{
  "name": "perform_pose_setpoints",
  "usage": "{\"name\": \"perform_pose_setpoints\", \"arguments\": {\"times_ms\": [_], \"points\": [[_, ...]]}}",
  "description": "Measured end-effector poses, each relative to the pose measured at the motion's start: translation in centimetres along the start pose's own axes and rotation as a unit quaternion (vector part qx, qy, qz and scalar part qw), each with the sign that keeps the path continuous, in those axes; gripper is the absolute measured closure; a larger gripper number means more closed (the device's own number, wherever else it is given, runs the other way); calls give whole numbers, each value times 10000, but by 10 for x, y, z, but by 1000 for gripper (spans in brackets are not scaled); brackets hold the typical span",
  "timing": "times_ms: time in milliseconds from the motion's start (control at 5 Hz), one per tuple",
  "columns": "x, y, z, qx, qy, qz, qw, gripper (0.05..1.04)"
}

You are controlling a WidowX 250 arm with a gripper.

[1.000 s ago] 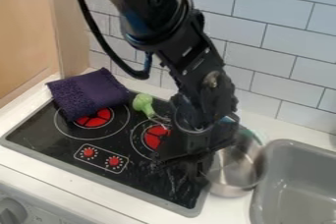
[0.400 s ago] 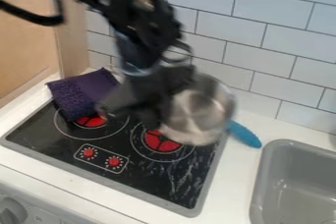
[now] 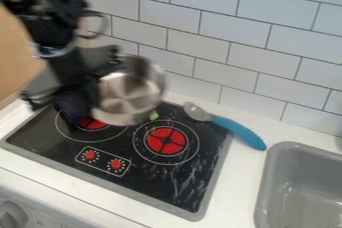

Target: Moved the silver pot to the lower left side of the left burner

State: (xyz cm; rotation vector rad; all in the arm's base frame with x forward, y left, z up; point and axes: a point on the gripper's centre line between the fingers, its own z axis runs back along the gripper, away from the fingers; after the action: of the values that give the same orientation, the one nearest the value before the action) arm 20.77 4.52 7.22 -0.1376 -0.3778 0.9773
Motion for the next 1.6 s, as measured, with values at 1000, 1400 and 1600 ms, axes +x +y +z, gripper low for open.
{"name": "perform_pose_setpoints", "arguments": {"times_ms": [1000, 1400, 1600], "points": [[22, 73, -40, 763, -152, 833, 9935, 1021], [19, 82, -45, 960, -201, 1045, 9897, 995], [18, 85, -47, 1036, -198, 1244, 9866, 820]]}}
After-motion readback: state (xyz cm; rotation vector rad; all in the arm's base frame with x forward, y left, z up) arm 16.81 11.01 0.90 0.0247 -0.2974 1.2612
